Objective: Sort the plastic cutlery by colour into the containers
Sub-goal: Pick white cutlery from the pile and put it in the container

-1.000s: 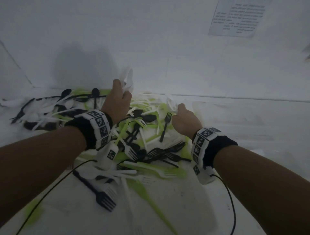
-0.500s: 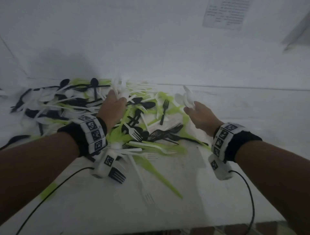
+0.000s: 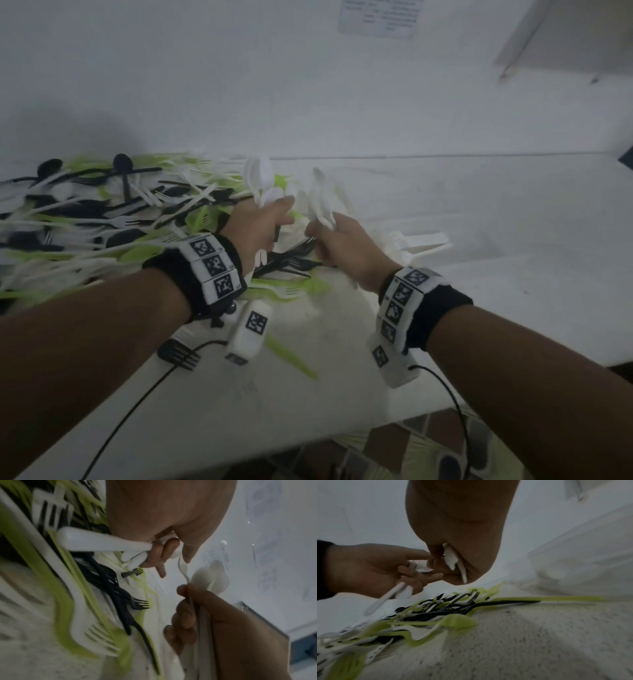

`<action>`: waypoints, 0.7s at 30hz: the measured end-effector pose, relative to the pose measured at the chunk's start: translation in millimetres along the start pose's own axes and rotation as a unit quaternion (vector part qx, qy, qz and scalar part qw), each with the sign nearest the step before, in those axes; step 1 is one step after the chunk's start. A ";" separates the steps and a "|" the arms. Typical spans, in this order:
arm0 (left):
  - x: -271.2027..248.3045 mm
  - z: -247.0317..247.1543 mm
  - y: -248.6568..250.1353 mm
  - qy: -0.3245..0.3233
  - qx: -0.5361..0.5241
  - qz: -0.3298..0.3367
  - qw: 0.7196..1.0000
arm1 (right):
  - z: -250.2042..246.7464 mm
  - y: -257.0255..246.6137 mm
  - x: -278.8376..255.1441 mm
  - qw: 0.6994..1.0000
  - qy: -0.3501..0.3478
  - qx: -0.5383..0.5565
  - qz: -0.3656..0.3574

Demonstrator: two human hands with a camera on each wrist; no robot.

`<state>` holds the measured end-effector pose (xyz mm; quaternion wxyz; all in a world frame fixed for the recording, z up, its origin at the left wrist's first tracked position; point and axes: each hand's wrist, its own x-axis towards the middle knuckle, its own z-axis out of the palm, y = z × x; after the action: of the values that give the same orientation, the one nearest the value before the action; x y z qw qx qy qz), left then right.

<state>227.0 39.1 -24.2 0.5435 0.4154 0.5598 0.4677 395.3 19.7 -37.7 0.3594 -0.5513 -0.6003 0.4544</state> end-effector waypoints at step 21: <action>-5.1 -11.4 -10.4 0.173 0.096 0.098 0.975 | 16.9 16.6 18.3 0.996 -0.005 0.079 -0.043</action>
<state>216.4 31.0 -33.5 0.3474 0.4315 0.6443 0.5273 382.6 35.0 -60.1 0.4182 -0.4925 -0.5878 0.4869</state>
